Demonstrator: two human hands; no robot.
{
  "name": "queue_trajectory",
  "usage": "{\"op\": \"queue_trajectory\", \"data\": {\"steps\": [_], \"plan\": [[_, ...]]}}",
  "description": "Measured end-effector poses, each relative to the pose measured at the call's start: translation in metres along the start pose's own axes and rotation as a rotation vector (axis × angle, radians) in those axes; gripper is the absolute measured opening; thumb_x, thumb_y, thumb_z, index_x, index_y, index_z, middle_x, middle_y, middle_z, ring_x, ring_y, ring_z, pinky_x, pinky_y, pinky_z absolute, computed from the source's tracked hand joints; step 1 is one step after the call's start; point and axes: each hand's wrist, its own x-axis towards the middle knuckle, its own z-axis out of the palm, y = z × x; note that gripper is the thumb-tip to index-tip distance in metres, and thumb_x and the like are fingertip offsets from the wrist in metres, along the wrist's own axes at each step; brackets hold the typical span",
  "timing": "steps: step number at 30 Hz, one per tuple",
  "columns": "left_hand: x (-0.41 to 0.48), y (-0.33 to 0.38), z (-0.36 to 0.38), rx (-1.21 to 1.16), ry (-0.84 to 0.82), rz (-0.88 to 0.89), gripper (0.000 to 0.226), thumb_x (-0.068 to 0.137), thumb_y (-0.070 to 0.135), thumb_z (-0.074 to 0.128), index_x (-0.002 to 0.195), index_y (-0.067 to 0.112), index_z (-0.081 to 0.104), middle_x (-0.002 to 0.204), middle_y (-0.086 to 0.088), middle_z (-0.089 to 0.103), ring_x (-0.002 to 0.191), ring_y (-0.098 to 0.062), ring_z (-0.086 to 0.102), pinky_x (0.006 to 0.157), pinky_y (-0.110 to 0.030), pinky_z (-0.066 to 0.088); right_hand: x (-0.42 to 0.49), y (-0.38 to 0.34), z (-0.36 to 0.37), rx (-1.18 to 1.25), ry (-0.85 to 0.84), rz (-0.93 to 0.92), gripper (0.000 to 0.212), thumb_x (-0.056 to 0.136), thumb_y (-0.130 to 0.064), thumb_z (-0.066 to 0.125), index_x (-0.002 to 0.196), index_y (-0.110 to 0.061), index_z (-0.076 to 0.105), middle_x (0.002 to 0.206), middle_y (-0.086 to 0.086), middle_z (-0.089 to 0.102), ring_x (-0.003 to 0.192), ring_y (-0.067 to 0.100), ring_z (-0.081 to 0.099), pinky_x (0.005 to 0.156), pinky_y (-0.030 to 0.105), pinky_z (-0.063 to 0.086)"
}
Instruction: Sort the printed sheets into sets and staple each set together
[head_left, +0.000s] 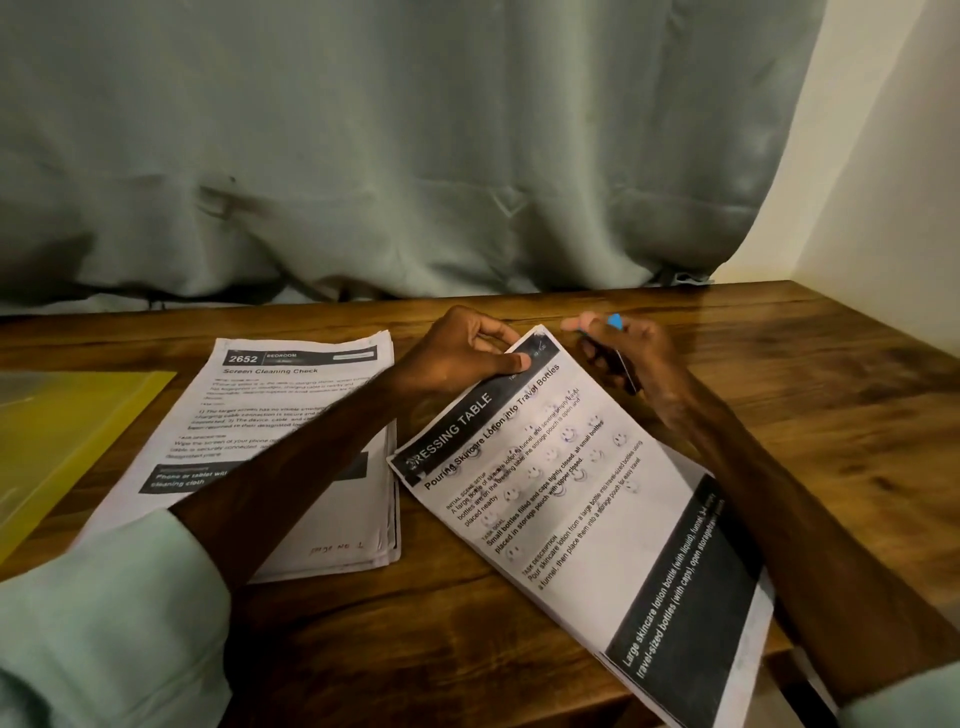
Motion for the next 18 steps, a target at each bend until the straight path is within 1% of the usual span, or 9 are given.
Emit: {"op": "queue_trajectory", "data": {"steps": [1, 3, 4, 6, 8, 11, 13, 16, 18], "plan": [[-0.001, 0.002, 0.001, 0.005, 0.004, -0.003, 0.023, 0.089, 0.017, 0.079, 0.109, 0.008, 0.073, 0.090, -0.010, 0.079, 0.077, -0.029, 0.078, 0.066, -0.034, 0.062, -0.004, -0.002, 0.003, -0.004, -0.011, 0.007, 0.036, 0.094, -0.038, 0.069, 0.104, -0.003, 0.069, 0.073, -0.003, 0.071, 0.059, 0.006, 0.063, 0.049, 0.017, 0.046], [-0.001, 0.004, 0.002, 0.008, 0.015, -0.007, 0.022, 0.090, 0.020, 0.079, 0.108, 0.010, 0.073, 0.088, -0.010, 0.079, 0.074, -0.026, 0.077, 0.064, -0.031, 0.058, -0.008, -0.003, 0.007, -0.041, -0.043, -0.016, 0.007, 0.093, -0.018, 0.071, 0.098, -0.012, 0.071, 0.078, -0.002, 0.077, 0.067, 0.010, 0.072, 0.056, 0.019, 0.054], [-0.002, 0.005, 0.003, 0.005, 0.019, -0.010, 0.021, 0.090, 0.021, 0.079, 0.108, 0.010, 0.073, 0.087, -0.010, 0.079, 0.072, -0.025, 0.077, 0.063, -0.030, 0.057, -0.008, -0.002, 0.008, -0.077, -0.040, -0.031, 0.004, 0.092, -0.014, 0.071, 0.096, -0.013, 0.072, 0.082, 0.000, 0.078, 0.071, 0.013, 0.074, 0.059, 0.020, 0.056], [-0.002, 0.007, 0.005, -0.006, 0.024, -0.012, 0.022, 0.090, 0.022, 0.078, 0.108, 0.009, 0.073, 0.088, -0.010, 0.079, 0.073, -0.026, 0.076, 0.064, -0.031, 0.058, -0.007, -0.004, 0.010, -0.108, -0.027, -0.055, 0.007, 0.092, -0.013, 0.072, 0.097, -0.009, 0.072, 0.086, 0.005, 0.078, 0.074, 0.017, 0.074, 0.062, 0.023, 0.058], [-0.002, 0.009, 0.007, -0.010, 0.043, -0.003, 0.024, 0.090, 0.022, 0.079, 0.109, 0.009, 0.073, 0.091, -0.010, 0.079, 0.078, -0.029, 0.077, 0.070, -0.035, 0.061, -0.007, -0.006, 0.011, -0.091, -0.025, -0.047, 0.013, 0.092, -0.013, 0.071, 0.101, -0.003, 0.071, 0.084, 0.005, 0.077, 0.072, 0.017, 0.073, 0.060, 0.022, 0.057], [-0.004, 0.014, 0.011, -0.049, 0.063, 0.033, 0.023, 0.090, 0.020, 0.079, 0.109, 0.009, 0.074, 0.092, -0.010, 0.079, 0.082, -0.033, 0.077, 0.077, -0.042, 0.063, -0.006, -0.008, 0.010, -0.098, 0.001, -0.008, 0.014, 0.094, -0.014, 0.071, 0.097, -0.001, 0.068, 0.062, -0.007, 0.069, 0.054, 0.003, 0.063, 0.048, 0.014, 0.045], [-0.006, 0.018, 0.013, -0.083, 0.059, 0.033, 0.024, 0.090, 0.020, 0.079, 0.110, 0.008, 0.073, 0.092, -0.011, 0.079, 0.082, -0.034, 0.077, 0.074, -0.039, 0.063, -0.003, -0.007, 0.008, -0.068, 0.020, 0.054, 0.017, 0.092, -0.020, 0.074, 0.093, -0.005, 0.067, 0.058, -0.006, 0.062, 0.051, 0.004, 0.055, 0.045, 0.016, 0.039], [-0.008, 0.021, 0.016, -0.127, 0.053, 0.033, 0.025, 0.090, 0.019, 0.079, 0.111, 0.007, 0.073, 0.093, -0.012, 0.079, 0.082, -0.033, 0.076, 0.070, -0.034, 0.062, 0.000, -0.005, 0.004, 0.056, 0.004, 0.123, 0.021, 0.089, -0.020, 0.075, 0.097, -0.002, 0.068, 0.060, 0.000, 0.055, 0.054, 0.009, 0.047, 0.045, 0.021, 0.032], [-0.007, 0.022, 0.015, -0.116, 0.050, 0.056, 0.026, 0.089, 0.020, 0.079, 0.111, 0.007, 0.074, 0.093, -0.012, 0.079, 0.083, -0.033, 0.076, 0.072, -0.035, 0.062, -0.001, -0.005, 0.003, 0.135, -0.039, 0.157, 0.015, 0.091, -0.019, 0.072, 0.091, -0.004, 0.070, 0.059, 0.001, 0.052, 0.053, 0.010, 0.043, 0.044, 0.021, 0.029]]}}
